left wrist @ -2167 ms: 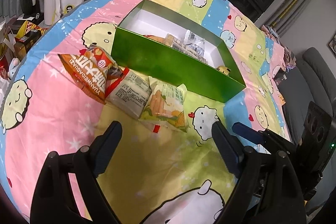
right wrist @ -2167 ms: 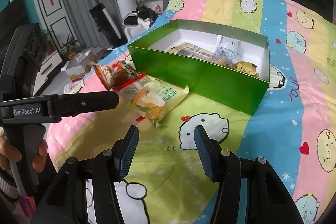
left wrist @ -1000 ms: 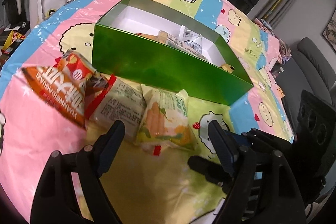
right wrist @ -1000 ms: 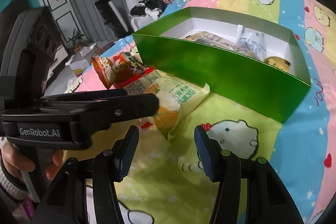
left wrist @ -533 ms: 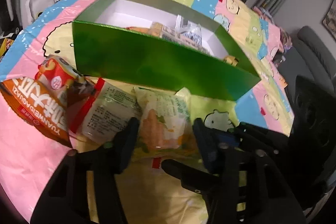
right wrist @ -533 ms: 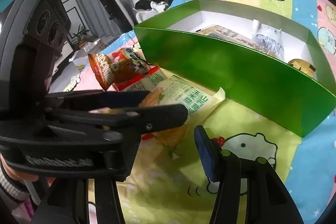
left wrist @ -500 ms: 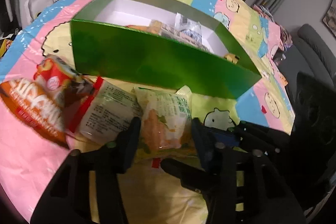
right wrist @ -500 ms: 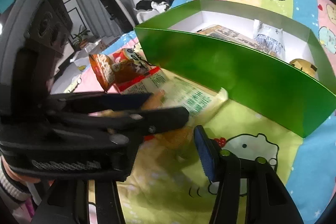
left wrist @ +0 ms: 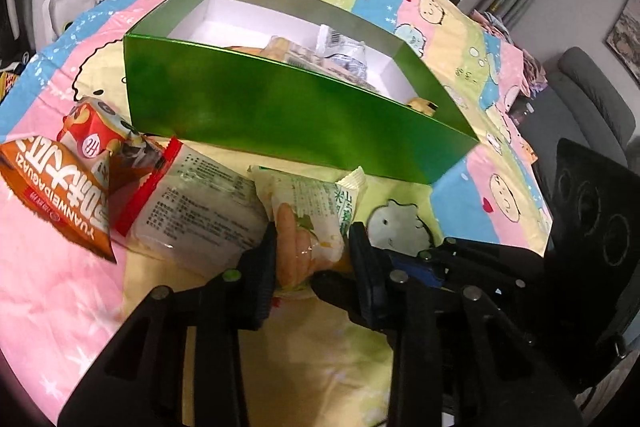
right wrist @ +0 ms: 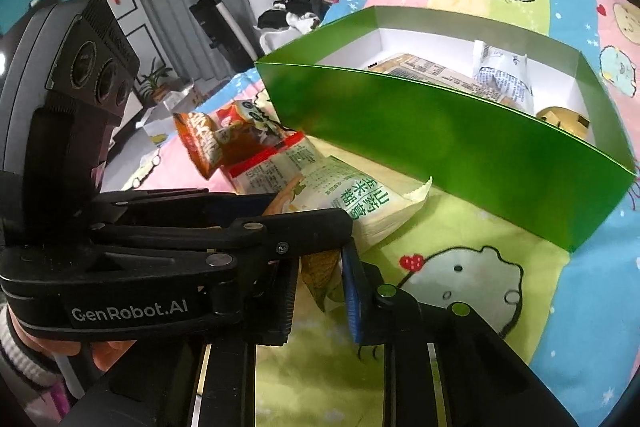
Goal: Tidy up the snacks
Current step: 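Close both tools on the yellow-green corn snack bag, then lift the corn snack bag and carry it over the green box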
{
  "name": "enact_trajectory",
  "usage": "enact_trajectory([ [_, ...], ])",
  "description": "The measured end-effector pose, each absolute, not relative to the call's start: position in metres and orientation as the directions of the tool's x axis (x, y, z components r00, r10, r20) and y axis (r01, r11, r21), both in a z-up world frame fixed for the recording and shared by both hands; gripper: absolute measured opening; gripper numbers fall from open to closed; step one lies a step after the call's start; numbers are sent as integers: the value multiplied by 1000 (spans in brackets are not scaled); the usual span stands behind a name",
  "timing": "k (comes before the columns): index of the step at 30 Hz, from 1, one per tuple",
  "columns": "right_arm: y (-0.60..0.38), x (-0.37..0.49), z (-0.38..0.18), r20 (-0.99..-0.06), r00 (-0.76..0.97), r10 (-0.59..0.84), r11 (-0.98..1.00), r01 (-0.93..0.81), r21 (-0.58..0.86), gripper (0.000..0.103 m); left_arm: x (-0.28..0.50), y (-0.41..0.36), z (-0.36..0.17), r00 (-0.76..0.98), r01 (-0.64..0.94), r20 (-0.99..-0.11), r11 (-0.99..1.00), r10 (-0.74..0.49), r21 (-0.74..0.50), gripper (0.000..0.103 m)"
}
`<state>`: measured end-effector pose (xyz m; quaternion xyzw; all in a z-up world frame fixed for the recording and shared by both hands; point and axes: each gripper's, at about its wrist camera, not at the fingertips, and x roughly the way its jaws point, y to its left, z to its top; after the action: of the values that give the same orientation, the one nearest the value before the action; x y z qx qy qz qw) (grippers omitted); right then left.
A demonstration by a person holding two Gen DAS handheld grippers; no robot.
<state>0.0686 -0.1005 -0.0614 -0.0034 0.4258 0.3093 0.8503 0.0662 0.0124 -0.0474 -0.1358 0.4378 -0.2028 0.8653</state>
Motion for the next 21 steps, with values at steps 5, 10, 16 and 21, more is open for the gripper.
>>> enact_trajectory([
  [5,-106,54,-52,-721,458,519,808,-539,239,23,53,7,-39,533,252,-690,870,-490,-424,31],
  [10,-117,34,-36,-698,487,525,810,-538,234,23,37,-3,-24,541,276,-673,862,-504,-425,31],
  [16,-128,16,-22,-682,520,515,821,-527,218,23,23,-14,-10,548,308,-657,855,-518,-417,31],
  [21,-135,7,-14,-660,542,521,822,-526,217,23,13,-22,1,560,331,-647,856,-518,-398,31],
])
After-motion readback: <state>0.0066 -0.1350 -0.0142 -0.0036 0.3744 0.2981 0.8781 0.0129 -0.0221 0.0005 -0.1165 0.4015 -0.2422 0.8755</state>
